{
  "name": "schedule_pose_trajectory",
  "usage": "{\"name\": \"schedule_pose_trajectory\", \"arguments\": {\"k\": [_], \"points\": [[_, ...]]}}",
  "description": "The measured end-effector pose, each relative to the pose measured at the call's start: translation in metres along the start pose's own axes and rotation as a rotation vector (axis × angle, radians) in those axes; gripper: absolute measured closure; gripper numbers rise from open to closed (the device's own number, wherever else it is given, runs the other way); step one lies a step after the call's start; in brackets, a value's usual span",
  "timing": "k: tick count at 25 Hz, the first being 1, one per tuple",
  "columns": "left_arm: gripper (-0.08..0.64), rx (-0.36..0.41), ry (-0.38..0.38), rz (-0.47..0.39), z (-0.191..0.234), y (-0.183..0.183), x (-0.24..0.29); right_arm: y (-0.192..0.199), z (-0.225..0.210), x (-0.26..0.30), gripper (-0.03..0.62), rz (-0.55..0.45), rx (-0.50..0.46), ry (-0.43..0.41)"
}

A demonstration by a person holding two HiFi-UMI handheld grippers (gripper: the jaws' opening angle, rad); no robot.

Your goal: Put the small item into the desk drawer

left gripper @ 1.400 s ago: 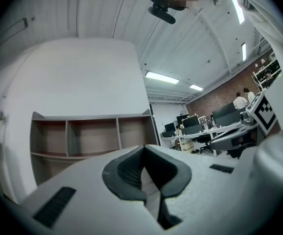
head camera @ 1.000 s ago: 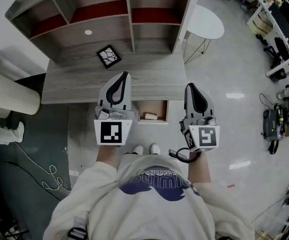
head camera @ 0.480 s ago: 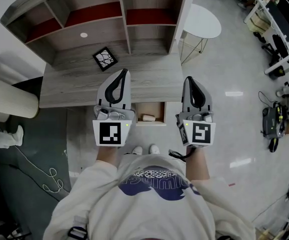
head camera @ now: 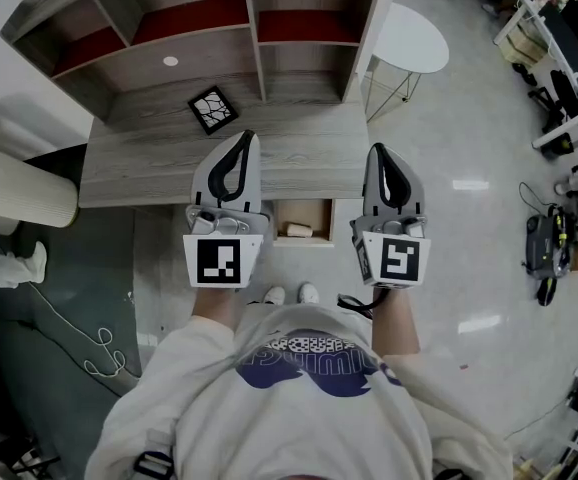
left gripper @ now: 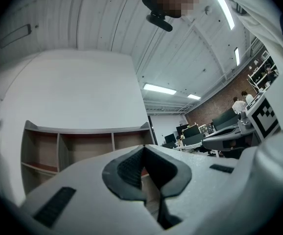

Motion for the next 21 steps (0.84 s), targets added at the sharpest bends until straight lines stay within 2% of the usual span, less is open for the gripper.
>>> {"name": "schedule_pose_trajectory", "arguments": {"k": [15, 21], "points": [[0.552, -0.017, -0.017, 0.011, 0.004, 0.001, -0.005, -0.004, 0.006, -0.001, 0.595, 0.002, -0.032, -0.014], [0.552, -0.008, -0.02, 0.009, 0.006, -0.005, -0.011, -0.009, 0.008, -0.006, 0.595, 0.035, -0.059, 0.002]]}}
Point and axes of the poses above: the fingertips, and each gripper's own axes: x forward along the fingers, z to its left, y out of its underside, the point moved 6 cm from there along -x, backward along the fingers, and after that the axes turned 5 degrees about -y, right-handed, at the moved point
